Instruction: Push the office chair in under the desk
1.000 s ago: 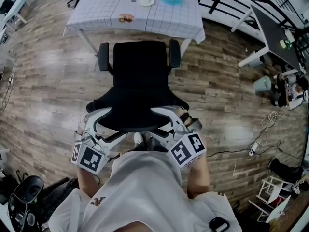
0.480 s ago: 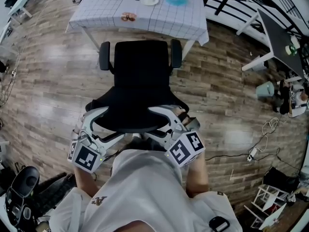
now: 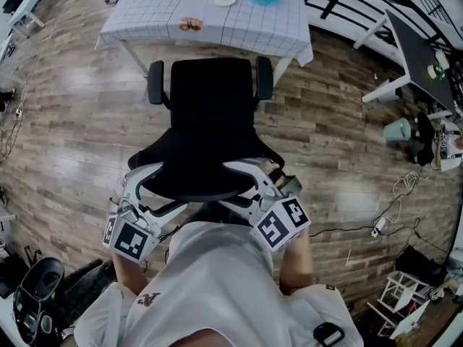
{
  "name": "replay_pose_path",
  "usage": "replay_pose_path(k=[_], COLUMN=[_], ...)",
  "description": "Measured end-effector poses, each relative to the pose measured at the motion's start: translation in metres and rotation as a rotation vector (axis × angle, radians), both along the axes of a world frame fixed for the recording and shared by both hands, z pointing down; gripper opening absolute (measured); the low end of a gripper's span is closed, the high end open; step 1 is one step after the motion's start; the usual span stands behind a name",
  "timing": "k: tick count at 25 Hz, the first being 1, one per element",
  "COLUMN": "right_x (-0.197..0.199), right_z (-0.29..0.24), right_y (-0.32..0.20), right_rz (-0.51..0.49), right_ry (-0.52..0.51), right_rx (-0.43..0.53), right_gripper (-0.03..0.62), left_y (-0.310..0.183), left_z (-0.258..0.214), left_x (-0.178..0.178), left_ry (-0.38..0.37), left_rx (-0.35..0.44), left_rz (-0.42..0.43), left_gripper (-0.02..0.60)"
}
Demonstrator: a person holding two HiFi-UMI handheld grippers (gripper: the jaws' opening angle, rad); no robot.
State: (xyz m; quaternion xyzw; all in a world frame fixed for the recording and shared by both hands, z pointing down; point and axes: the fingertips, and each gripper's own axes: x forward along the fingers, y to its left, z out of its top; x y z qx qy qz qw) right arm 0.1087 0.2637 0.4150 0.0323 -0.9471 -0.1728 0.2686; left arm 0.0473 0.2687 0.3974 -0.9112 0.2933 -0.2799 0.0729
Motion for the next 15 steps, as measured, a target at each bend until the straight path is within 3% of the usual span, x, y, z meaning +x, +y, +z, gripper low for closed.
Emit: replay_pose_path(k=[15], right_x=[-0.009], right_z=[0.002], right_y=[-0.015], right_rz=[-0.014], right_ry=[0.004], right_rx=[-0.055], right_gripper=[0.322], left_y=[-0.017], left_z=[0.000], left_x=[-0.008], left_ry=[0.008], left_rx=[-0.024], left_rz=[0.038], left_gripper=[0.390])
